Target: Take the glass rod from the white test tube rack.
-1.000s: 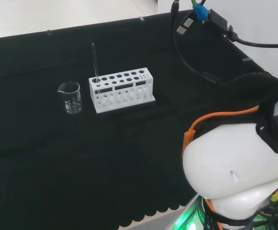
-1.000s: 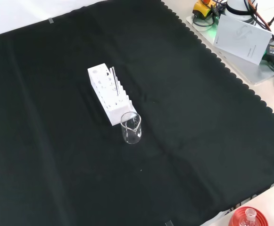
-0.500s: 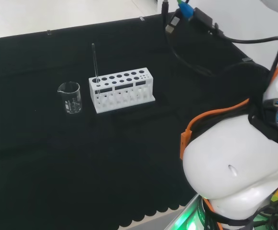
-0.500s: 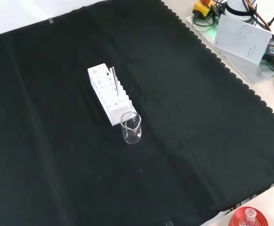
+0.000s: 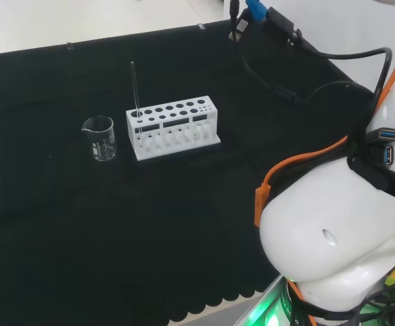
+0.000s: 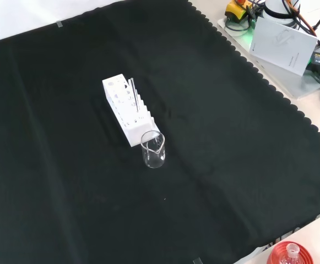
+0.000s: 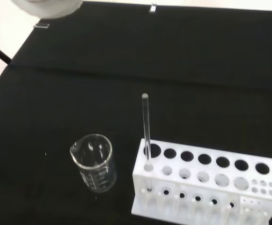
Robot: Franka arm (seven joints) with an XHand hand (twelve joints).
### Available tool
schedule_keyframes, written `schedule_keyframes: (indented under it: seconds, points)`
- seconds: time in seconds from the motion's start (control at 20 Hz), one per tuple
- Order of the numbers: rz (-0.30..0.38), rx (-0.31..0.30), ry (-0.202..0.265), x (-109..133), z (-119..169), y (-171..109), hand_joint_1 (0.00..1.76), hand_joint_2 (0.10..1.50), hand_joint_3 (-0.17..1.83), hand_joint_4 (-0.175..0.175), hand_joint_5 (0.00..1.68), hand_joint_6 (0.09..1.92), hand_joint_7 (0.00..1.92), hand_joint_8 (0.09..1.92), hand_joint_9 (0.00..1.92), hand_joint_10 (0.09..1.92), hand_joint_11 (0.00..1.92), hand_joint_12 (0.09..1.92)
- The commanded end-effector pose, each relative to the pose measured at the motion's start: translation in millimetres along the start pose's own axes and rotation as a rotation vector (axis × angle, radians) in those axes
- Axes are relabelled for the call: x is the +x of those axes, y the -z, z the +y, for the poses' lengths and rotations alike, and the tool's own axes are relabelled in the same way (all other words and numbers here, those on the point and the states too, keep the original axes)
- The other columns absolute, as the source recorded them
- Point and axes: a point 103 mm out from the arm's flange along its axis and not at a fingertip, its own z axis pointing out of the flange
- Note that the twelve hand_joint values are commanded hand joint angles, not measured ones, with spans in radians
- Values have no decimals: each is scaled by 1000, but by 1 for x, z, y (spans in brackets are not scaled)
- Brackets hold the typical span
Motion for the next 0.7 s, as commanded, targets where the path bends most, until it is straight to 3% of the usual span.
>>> schedule_keyframes:
  seconds: [0.05, 0.7]
  points:
    - [10, 81, -3, 11, 54, -45, 803, 700, 453, -175, 247, 669, 355, 931, 384, 944, 238, 1436]
    - [21, 157, 14, 7, 98, -92, 811, 680, 469, -175, 252, 684, 364, 934, 391, 947, 250, 1434]
